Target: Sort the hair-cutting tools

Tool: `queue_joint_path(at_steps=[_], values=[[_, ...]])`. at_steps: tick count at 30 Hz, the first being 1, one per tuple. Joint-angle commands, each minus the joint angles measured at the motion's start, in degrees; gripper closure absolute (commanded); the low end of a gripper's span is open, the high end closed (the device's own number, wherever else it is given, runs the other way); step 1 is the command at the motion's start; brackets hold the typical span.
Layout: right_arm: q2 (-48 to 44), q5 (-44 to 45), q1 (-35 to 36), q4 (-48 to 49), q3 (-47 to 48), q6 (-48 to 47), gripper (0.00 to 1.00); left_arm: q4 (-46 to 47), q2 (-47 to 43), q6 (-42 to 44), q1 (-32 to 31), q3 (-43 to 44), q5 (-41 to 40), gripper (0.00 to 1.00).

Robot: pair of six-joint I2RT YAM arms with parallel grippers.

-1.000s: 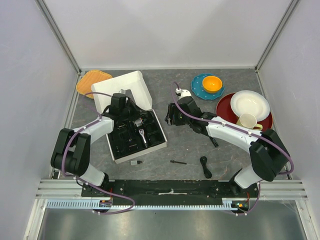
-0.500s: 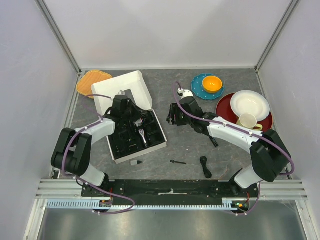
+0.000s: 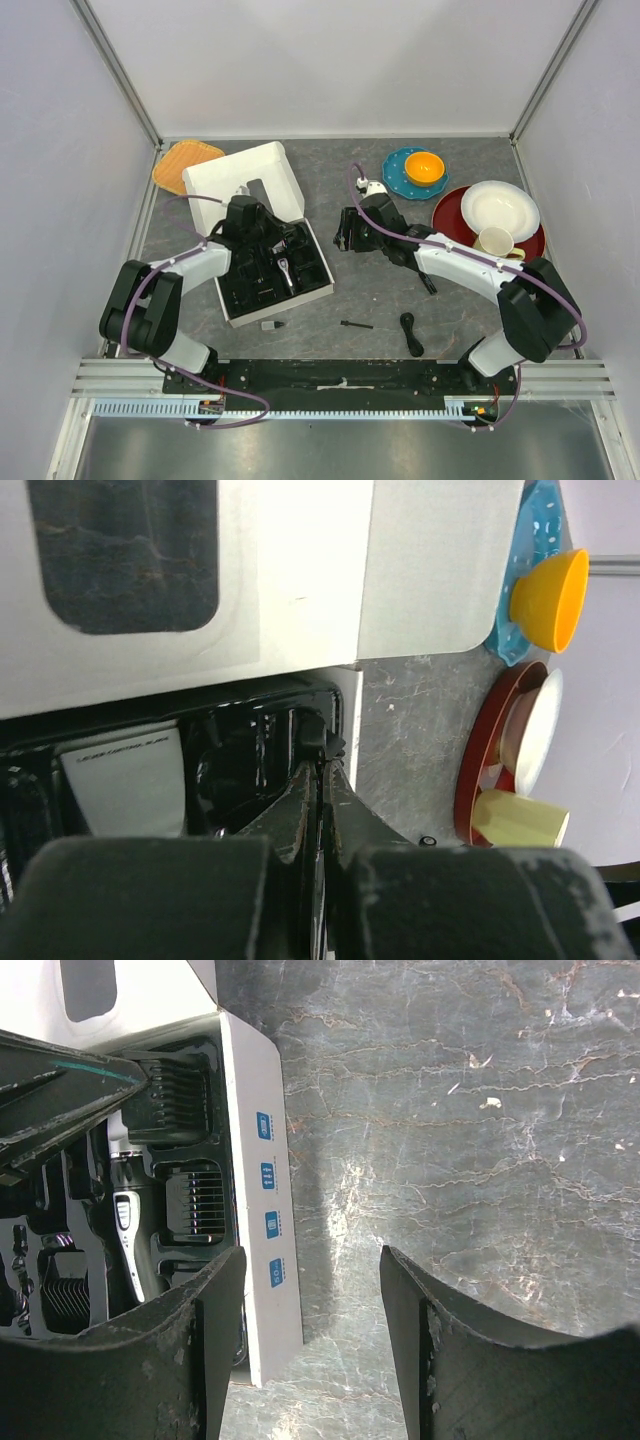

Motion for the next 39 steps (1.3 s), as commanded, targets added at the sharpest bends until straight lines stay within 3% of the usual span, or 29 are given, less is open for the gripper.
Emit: queue_joint_path(at_steps=[1,20,22,26,30,34,39], values=[[1.04,-1.15,-0.37,1.51,-0.22,0.91,0.36,-3.38,-3.35,0.54,-0.33,-1.13,-4.41,0.98],[1.66,-2.03,-0.55,1.51,-0.48,1.79,0.36,3.21,4.73,1.78,-0.77,0.54,0.25,0.97],[1.75,-2.12,-0.55,1.60,-0.39,1.79,0.36,2.86,4.65,2.48,-0.77,0.63,0.16,0.92],[1.49,-2.12,-0.55,1.69,-0.22,1.79,0.36,0.06,1.93,3.97,-0.77,0.45,-1.68,0.65],[1.40,-2.47,-0.55,1.51,0.05,1.78,0.36,-2.49,-1.40,6.17,-0.77,0.45,-3.53,0.55],[1.66,-2.73,-0.64,1.60,0.40,1.70,0.36,-5.13,-4.31,8.54,-0.86,0.89,-5.98,0.54],[1.84,-2.91,-0.63,1.51,0.22,1.87,0.36,-6.99,-6.07,10.48,-1.12,2.30,-6.61,0.66]])
